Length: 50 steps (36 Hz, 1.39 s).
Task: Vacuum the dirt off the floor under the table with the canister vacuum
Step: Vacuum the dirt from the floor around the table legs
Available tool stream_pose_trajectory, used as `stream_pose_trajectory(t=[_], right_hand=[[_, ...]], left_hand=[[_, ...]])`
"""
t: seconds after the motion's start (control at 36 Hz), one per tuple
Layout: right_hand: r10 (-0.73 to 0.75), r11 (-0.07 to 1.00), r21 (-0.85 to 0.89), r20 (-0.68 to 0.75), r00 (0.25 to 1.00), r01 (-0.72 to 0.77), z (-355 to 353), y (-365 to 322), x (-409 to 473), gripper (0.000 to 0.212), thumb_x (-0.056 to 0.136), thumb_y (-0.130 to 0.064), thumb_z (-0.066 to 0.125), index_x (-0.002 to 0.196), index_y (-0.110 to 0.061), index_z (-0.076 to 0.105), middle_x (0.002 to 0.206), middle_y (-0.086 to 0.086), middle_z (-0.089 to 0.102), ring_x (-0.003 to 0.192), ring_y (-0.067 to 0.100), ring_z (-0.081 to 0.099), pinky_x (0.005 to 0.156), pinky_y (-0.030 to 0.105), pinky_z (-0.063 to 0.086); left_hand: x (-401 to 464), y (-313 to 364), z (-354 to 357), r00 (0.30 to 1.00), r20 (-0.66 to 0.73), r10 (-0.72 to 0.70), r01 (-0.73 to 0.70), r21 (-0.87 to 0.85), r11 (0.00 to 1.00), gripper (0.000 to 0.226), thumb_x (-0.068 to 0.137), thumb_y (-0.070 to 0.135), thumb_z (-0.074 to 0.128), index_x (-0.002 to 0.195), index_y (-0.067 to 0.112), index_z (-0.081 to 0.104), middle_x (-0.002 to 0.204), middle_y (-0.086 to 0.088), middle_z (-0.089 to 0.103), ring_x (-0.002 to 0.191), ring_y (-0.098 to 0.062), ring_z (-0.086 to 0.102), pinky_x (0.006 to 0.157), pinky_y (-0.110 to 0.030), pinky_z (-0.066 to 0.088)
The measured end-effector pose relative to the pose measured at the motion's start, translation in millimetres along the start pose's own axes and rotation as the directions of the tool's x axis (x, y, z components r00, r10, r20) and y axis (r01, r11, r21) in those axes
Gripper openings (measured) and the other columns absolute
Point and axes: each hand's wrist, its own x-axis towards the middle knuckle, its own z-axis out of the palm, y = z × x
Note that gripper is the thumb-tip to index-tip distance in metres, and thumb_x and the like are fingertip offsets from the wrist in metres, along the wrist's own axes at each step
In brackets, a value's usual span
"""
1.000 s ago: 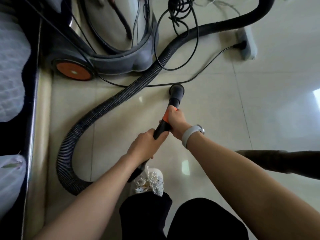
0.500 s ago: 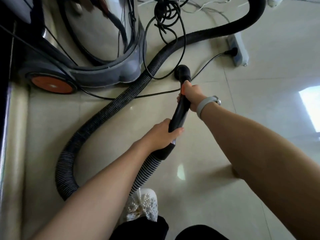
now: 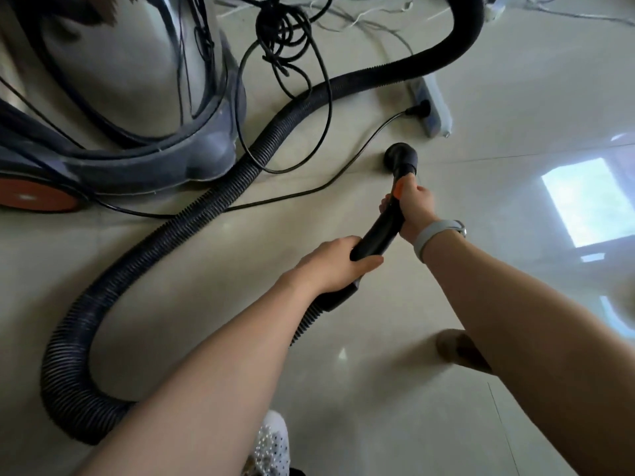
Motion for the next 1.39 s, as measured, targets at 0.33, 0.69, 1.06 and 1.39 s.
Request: stream_pose_trajectory(t=[0.33, 0.69, 1.06, 1.39], right_hand=[[0.071, 0.995, -0.065, -0.005, 0.997, -0.071, 6.0, 25.7, -34.3, 0.023, 0.099, -0.029, 0.038, 0.099, -0.007, 0.047, 0.070, 0.008, 0.050, 0.052, 0.021, 0.050, 0.049, 0.028, 0.047], [0.137, 0.955, -0.293, 0.315, 0.939, -0.041, 53.8, 110.2, -190.4, 0.026, 0.099, -0.022, 0.035, 0.117, -0.007, 0.046, 0.074, 0.005, 0.046, 0.054, 0.018, 0.054, 0.049, 0.023, 0.049], [0.324, 0.858, -0.496, 0.323, 0.889, -0.133, 70.7, 190.2, -317.5, 0.013, 0.099, -0.023, 0.040, 0.099, -0.011, 0.039, 0.085, 0.013, 0.049, 0.094, 0.046, 0.059, 0.088, 0.058, 0.048], [0.404, 0.705, -0.707, 0.459, 0.791, 0.050, 85.6, 194.9, -355.3, 0.030, 0.098, -0.025, 0.043, 0.117, -0.002, 0.043, 0.077, 0.006, 0.053, 0.094, 0.044, 0.061, 0.088, 0.058, 0.048]], left_hand=[[-40.1, -16.3, 13.5, 0.994, -0.011, -0.112, 0.112, 0.039, 0.993, 0.037, 0.089, 0.059, 0.046, 0.090, 0.023, 0.054, 0.076, 0.002, 0.066, 0.075, -0.019, 0.064, 0.074, -0.037, 0.052], [-200.9, -78.0, 19.5, 0.882, -0.056, -0.467, 0.463, -0.073, 0.883, 0.048, 0.090, 0.063, 0.039, 0.079, 0.019, 0.055, 0.060, 0.002, 0.061, 0.049, -0.014, 0.058, 0.058, -0.028, 0.044], [-365.2, -97.1, 29.8, 0.740, -0.027, -0.672, 0.652, -0.215, 0.727, 0.058, 0.081, 0.074, 0.036, 0.069, 0.022, 0.058, 0.070, -0.001, 0.067, 0.065, -0.020, 0.064, 0.069, -0.036, 0.052], [-389.8, -91.1, 54.1, 0.698, 0.041, -0.715, 0.666, -0.403, 0.628, 0.057, 0.091, 0.062, 0.038, 0.076, 0.013, 0.063, 0.071, -0.001, 0.066, 0.062, -0.013, 0.064, 0.066, -0.023, 0.051]])
